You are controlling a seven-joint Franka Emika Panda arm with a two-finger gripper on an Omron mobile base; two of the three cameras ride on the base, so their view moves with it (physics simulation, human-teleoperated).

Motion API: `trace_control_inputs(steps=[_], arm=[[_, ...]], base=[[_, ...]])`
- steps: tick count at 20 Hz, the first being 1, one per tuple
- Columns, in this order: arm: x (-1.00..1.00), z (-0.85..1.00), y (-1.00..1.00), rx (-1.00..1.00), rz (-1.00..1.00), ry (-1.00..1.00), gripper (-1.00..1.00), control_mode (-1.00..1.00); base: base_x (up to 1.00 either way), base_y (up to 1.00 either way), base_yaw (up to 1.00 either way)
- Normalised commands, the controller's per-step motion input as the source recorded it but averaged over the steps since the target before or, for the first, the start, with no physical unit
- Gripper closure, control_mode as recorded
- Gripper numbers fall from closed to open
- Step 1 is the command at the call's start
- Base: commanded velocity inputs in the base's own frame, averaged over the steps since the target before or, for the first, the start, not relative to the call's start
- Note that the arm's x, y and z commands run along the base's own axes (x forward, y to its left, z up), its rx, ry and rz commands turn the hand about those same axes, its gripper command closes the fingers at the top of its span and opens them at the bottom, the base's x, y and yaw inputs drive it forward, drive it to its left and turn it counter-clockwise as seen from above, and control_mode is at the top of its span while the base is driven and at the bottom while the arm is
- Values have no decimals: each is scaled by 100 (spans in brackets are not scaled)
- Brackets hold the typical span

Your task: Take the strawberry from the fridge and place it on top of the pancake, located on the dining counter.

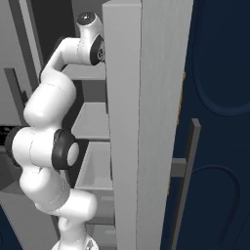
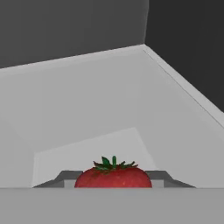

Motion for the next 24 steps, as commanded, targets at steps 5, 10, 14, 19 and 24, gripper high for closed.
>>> trace_control_inputs(steps=[5, 10, 14, 19, 24], arm=[[-100, 3, 5, 0, 0, -22, 100, -100], [-100, 5, 0, -2, -2, 0, 100, -100], [-100, 0, -2, 0, -4, 0, 100, -100], [-96, 0, 0, 0, -2, 14, 100, -100], [-90, -6, 0, 0, 0, 16, 100, -100]], base=[[0, 0, 0], [0, 0, 0], [0, 0, 0], [0, 0, 0], [0, 0, 0]])
